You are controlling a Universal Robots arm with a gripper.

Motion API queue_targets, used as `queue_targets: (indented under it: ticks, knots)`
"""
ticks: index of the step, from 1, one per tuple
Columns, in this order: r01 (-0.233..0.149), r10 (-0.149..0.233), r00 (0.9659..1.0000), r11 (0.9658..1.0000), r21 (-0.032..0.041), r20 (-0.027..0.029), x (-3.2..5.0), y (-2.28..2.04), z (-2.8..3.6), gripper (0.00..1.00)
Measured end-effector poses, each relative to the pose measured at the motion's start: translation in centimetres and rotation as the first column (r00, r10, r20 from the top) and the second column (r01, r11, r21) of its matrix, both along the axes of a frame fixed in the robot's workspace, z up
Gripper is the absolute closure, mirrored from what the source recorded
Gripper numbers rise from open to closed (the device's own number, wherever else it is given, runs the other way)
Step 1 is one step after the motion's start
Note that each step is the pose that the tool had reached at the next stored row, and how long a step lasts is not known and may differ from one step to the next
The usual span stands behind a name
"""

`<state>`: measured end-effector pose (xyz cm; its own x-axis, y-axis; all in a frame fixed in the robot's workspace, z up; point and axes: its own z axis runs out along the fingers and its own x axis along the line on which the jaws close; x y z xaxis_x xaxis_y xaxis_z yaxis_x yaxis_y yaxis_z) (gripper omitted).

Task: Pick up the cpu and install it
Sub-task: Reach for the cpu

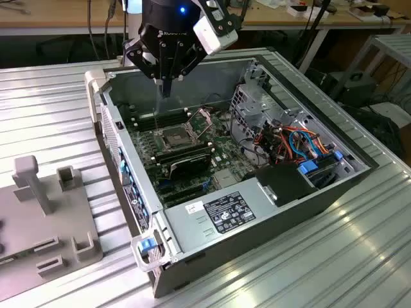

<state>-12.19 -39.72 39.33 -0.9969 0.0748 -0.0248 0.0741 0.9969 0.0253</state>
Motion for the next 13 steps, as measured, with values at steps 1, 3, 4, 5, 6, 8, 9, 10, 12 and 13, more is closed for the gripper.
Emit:
queue_targets:
  ticks: [1,3,4,5,6,8,9,10,12,13]
  knots:
    - [0.000,0.000,1.0000,1.0000,0.0000,0.0000,0.00,0.00,0.00,0.89]
    - [0.000,0.000,1.0000,1.0000,-0.0005,0.0000,0.00,0.00,0.00,0.89]
    - [0.000,0.000,1.0000,1.0000,-0.0004,0.0000,0.00,0.00,0.00,0.89]
    - [0.000,0.000,1.0000,1.0000,-0.0004,0.0000,0.00,0.00,0.00,0.89]
    - [0.000,0.000,1.0000,1.0000,-0.0004,0.0000,0.00,0.00,0.00,0.89]
    - [0.000,0.000,1.0000,1.0000,-0.0005,0.0000,0.00,0.00,0.00,0.89]
    - [0.000,0.000,1.0000,1.0000,-0.0005,0.0000,0.00,0.00,0.00,0.89]
    - [0.000,0.000,1.0000,1.0000,-0.0005,0.0000,0.00,0.00,0.00,0.89]
    - [0.000,0.000,1.0000,1.0000,-0.0005,0.0000,-0.06,0.01,0.00,0.89]
    - [0.000,0.000,1.0000,1.0000,-0.0004,0.0001,-0.10,0.01,-0.01,0.89]
